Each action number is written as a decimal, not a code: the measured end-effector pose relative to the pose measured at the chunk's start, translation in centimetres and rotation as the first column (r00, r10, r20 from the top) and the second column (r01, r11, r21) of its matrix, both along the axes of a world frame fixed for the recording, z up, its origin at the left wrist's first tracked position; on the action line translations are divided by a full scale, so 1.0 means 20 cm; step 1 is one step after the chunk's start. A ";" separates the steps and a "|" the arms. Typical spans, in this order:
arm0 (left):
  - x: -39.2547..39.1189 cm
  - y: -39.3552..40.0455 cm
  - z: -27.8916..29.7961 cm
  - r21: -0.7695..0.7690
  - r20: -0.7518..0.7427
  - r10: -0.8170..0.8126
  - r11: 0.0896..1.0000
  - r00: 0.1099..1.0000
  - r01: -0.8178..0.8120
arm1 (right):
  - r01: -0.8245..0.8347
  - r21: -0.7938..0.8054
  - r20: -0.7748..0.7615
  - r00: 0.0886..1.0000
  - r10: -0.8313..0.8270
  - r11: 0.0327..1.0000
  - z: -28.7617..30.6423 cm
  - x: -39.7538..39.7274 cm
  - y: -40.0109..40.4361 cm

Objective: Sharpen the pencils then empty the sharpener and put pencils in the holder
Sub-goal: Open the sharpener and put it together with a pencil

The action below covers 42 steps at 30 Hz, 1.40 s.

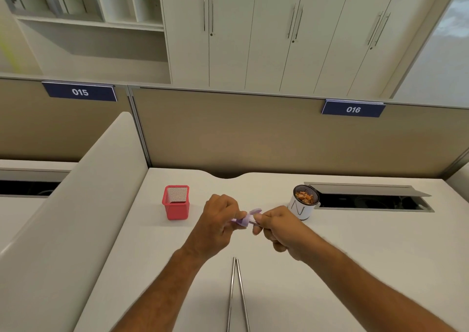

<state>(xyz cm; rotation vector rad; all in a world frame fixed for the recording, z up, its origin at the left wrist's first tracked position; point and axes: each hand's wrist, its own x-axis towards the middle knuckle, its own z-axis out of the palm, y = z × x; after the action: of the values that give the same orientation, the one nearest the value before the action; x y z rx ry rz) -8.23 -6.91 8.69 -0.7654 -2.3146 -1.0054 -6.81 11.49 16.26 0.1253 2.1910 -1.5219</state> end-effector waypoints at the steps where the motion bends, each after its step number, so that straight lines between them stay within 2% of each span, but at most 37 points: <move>1: 0.00 0.00 0.00 -0.008 -0.007 -0.003 1.000 1.000 0.003 | -0.006 -0.008 0.045 0.999 0.006 1.000 0.00 0.00 0.00; 6: -0.01 -0.03 0.02 0.054 0.008 0.024 0.998 1.000 -0.024 | 0.073 -0.128 0.228 0.973 -0.042 0.989 -0.01 -0.01 0.04; 12: -0.01 -0.09 -0.02 0.165 0.120 0.070 0.982 0.990 -0.089 | 0.183 -0.291 0.303 0.949 -0.091 0.939 -0.04 0.00 0.06; 22: 0.01 -0.08 -0.05 0.295 0.235 0.061 0.946 0.970 -0.131 | 0.128 -0.336 0.226 0.973 -0.052 0.933 -0.10 -0.01 0.04; 28: 0.04 -0.10 -0.10 0.371 0.347 0.086 0.902 0.934 -0.221 | 0.142 -0.312 0.162 0.982 -0.095 0.939 -0.16 -0.04 -0.02; 34: 0.05 -0.13 -0.23 0.276 0.452 0.169 0.907 0.876 -0.318 | 0.403 -0.112 0.047 0.915 -0.400 0.908 -0.42 -0.05 -0.03; 38: 0.09 -0.13 -0.32 0.162 0.519 0.209 0.928 0.829 -0.336 | 0.397 0.232 -0.139 0.917 -0.373 0.888 -0.67 0.05 0.00; 42: 0.12 -0.13 -0.39 0.108 0.559 0.194 0.947 0.806 -0.303 | 0.380 0.430 -0.113 0.923 -0.368 0.819 -0.86 0.16 0.04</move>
<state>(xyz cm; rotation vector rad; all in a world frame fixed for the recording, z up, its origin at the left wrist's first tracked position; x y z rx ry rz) -5.81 -9.46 0.92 -0.0774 -2.6305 -1.4349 -3.55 12.33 -0.89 0.7310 2.6148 -1.1651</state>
